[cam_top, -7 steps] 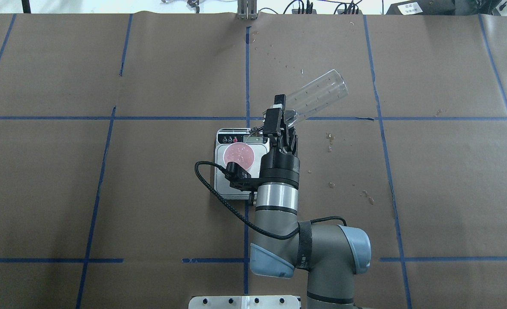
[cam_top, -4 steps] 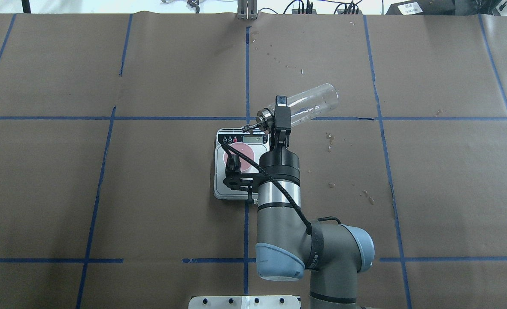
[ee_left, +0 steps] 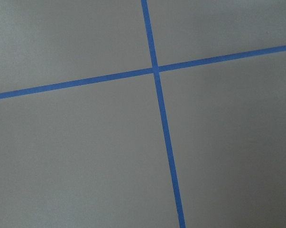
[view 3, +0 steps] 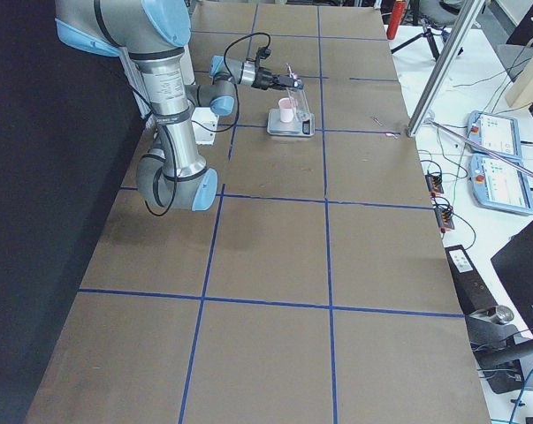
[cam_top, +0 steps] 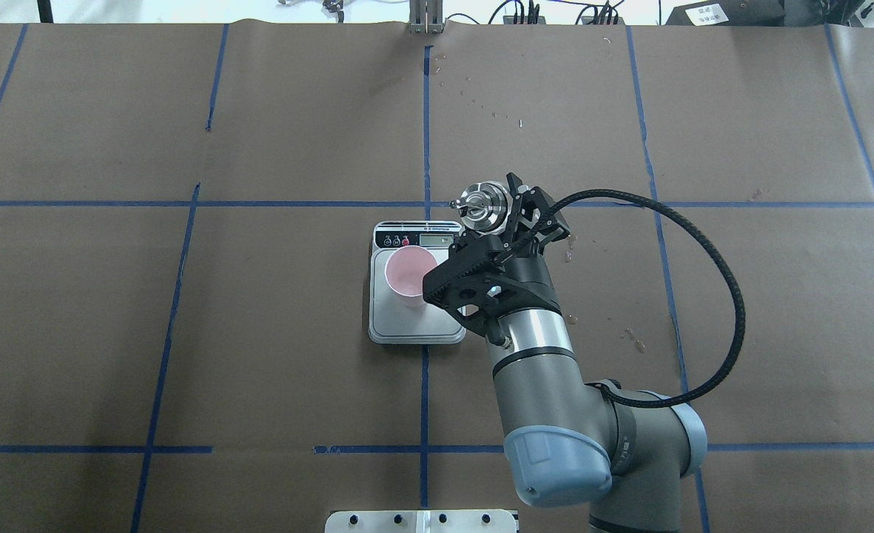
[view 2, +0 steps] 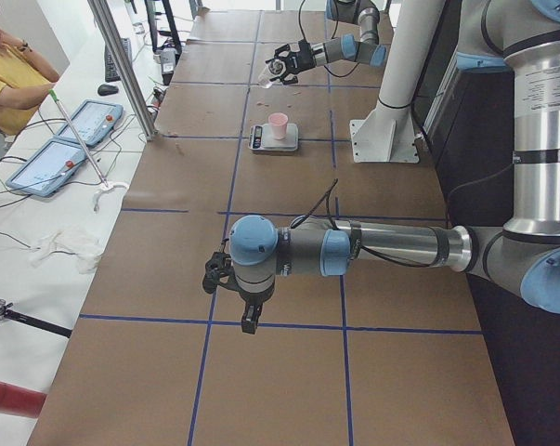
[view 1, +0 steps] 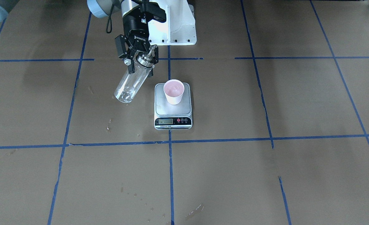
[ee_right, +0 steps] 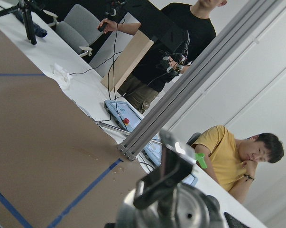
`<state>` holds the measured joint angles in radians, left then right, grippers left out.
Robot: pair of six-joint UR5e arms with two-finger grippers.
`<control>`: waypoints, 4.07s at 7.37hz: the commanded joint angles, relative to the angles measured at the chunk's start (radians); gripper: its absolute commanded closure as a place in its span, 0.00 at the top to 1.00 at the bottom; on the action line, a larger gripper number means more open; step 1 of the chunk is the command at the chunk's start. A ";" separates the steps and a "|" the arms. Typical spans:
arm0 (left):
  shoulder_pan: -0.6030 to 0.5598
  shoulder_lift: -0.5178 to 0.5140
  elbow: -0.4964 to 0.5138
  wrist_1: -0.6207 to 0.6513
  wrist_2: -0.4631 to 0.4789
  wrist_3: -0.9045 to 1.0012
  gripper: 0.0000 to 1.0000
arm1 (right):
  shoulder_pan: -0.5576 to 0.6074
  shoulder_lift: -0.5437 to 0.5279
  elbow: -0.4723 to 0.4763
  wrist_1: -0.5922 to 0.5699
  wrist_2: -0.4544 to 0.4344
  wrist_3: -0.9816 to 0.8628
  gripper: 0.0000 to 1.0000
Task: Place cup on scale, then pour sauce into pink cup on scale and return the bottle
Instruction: 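Turn the bottle upright and carry it back toward its spot, then lower the bottle onto the table with the right gripper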
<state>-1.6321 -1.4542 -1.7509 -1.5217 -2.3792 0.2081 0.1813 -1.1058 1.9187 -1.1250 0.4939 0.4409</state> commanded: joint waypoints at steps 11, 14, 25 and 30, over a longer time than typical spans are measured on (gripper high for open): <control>0.000 0.002 -0.006 -0.003 0.000 0.007 1.00 | 0.106 -0.491 0.102 0.117 0.301 0.822 0.00; 0.000 0.003 -0.004 -0.011 0.000 0.007 1.00 | 0.106 -0.516 0.089 0.129 0.301 0.823 0.00; 0.000 0.005 -0.002 -0.012 0.002 0.005 1.00 | 0.106 -0.520 0.062 0.133 0.310 0.819 0.71; 0.000 0.002 -0.001 -0.012 0.002 0.004 1.00 | 0.106 -0.517 0.060 0.133 0.310 0.819 0.99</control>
<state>-1.6322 -1.4526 -1.7521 -1.5340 -2.3777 0.2119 0.2869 -1.6243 1.9790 -0.9926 0.8038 1.2599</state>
